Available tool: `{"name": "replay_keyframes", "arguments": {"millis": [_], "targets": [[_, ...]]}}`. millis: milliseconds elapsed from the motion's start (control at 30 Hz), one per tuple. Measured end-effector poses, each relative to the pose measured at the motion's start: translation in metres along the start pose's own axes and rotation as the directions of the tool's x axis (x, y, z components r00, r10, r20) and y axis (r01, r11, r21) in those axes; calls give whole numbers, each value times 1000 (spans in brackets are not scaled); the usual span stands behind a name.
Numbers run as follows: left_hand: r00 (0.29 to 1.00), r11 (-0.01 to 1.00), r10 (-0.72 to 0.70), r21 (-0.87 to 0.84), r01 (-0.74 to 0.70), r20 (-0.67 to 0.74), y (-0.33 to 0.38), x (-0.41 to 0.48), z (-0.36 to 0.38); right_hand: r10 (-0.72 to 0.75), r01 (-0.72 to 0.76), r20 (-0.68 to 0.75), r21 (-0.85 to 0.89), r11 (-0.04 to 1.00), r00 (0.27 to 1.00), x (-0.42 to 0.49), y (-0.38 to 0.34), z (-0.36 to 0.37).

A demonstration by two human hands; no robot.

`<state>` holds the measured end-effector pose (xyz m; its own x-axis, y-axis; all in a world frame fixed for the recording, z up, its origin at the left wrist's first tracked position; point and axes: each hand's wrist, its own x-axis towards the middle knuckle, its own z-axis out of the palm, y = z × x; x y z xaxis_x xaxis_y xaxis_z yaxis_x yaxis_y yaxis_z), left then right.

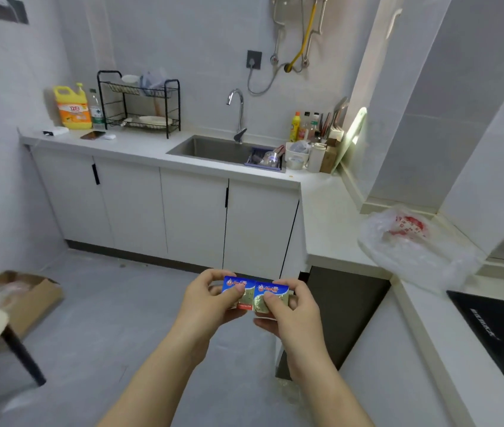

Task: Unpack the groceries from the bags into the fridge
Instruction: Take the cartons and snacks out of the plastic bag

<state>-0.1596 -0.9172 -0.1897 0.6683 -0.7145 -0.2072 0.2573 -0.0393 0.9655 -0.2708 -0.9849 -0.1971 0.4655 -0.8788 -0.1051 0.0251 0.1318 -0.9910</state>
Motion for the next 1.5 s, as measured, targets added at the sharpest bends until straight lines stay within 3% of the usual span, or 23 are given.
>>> {"name": "replay_keyframes", "arguments": {"millis": [233, 633, 900, 1100, 1233, 1367, 1500], "targets": [[975, 991, 132, 46, -126, -181, 18, -121, -72, -41, 45, 246, -14, 999, 969, -102, -12, 44], [812, 902, 427, 127, -412, -398, 84, -258, -224, -259, 216, 566, 142, 966, 783, -235, -61, 182], [719, 836, 543, 202, -510, -434, 139, -307, -334, -402, 352, 587, 205, 913, 703, -296, -87, 300], [648, 752, 658, 280, -597, -384, 192, -320, -399, -593, 554, 538, 256, 792, 599, -322, -123, 373], [550, 666, 745, 381, -641, -378, 235, -317, -431, -673, 657, 458, 225, 719, 580, -330, -154, 413], [473, 584, 808, 586, -561, -352, 274, -313, -468, -753, 793, 422, 118, 598, 505, -332, -183, 447], [523, 532, 801, 747, -399, -291, 296, -303, -503, -685, 836, 560, -25, 548, 466, -326, -197, 481]]}}
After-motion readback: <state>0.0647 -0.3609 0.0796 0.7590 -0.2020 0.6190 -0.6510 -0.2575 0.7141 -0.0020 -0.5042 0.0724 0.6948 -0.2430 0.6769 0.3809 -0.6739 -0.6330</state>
